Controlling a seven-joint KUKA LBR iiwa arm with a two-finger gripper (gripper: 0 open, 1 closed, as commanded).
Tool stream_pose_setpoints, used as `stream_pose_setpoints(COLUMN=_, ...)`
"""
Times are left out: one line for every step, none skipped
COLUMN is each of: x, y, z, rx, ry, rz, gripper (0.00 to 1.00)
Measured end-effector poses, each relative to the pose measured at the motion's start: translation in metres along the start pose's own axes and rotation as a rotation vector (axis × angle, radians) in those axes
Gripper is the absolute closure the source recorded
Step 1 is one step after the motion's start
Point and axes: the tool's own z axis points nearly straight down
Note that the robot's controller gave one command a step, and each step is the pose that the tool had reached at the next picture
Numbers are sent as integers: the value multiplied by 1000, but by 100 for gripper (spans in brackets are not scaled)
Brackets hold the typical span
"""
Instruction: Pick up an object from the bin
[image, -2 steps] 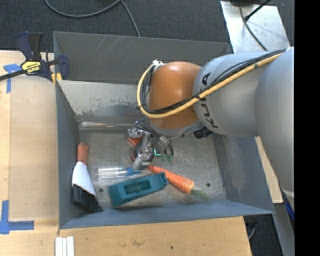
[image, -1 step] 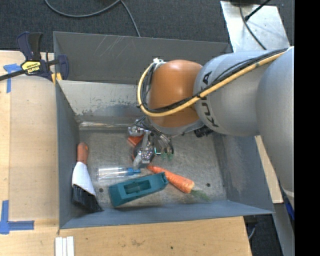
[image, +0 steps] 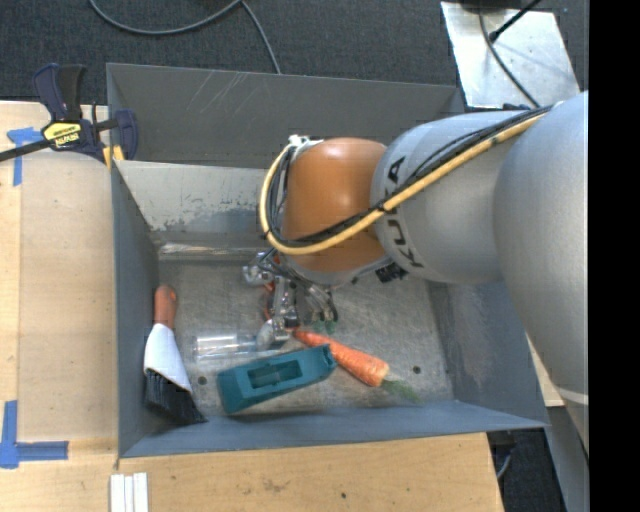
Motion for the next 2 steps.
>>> stream_pose_setpoints(x=19, y=32, z=23, rx=-8, ry=-27, rz=-245, gripper=0)
stream_pose_setpoints(x=34, y=41, z=40, rx=3, ry=-50, rz=-462, gripper=100)
